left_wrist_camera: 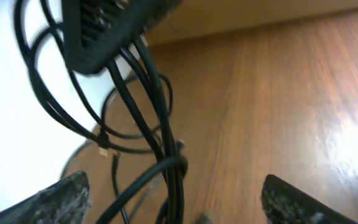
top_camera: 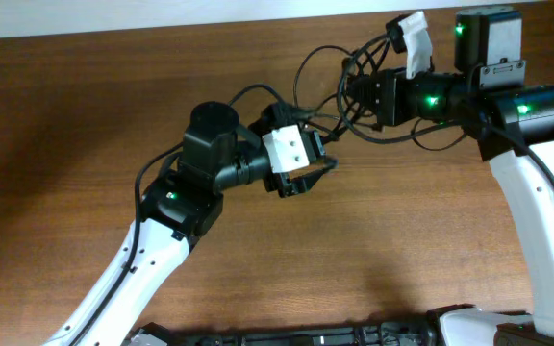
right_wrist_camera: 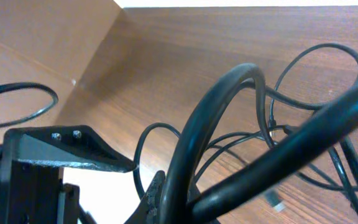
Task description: Untangle cables
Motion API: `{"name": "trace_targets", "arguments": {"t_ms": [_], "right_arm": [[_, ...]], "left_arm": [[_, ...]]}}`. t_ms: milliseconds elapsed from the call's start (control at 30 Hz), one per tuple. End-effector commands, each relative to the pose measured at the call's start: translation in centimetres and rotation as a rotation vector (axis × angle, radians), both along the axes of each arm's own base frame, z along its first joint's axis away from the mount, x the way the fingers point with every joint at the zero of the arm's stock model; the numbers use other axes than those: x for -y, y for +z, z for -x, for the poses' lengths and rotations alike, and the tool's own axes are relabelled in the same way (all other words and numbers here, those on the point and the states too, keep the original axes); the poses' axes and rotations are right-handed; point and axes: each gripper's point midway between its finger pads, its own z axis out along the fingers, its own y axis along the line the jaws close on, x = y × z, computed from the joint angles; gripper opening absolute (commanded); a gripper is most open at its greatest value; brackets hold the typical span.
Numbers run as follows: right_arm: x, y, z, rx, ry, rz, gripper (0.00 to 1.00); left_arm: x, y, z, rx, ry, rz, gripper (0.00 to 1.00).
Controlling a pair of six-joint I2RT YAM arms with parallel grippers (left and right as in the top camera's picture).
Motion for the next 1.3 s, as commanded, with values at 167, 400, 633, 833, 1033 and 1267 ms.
{"name": "trace_targets", "arguments": {"t_ms": [167,400,633,833,1033,1267], "right_arm": [[-1.9,1.9,2.1,0.144,0.232,-0.04,0.04],[-1.9,1.8,2.3,0.129,0.233,-0.041,0.04],[-1.9,1.8,2.3,0.13,0.232,-0.04,0.04],[-1.9,1.9,2.2,0.141,0.231,-0.039,0.04],[-0.3,0.8,0.6,0.098,0.098,0.033,0.04],[1.6,-0.3,-0.9,0.042,-0.062,0.098,0.04]], "left_arm": [[1.0,-0.1,2.4,-0.003,-0.116,-0.009,0.51],[1.9,-0.5,2.9,0.002,-0.115,-0.029,0.59],[1.8,-0.8,2.6,0.0,-0.101,-0.038,0.0],[1.9,-0.7,2.5,0.005,-0.101,-0.035,0.0],[2.2,2.4,5.4,0.045,-0.231,0.056,0.0],[0.0,7.9,8.6,0.188,-0.237,0.132,0.0]]}}
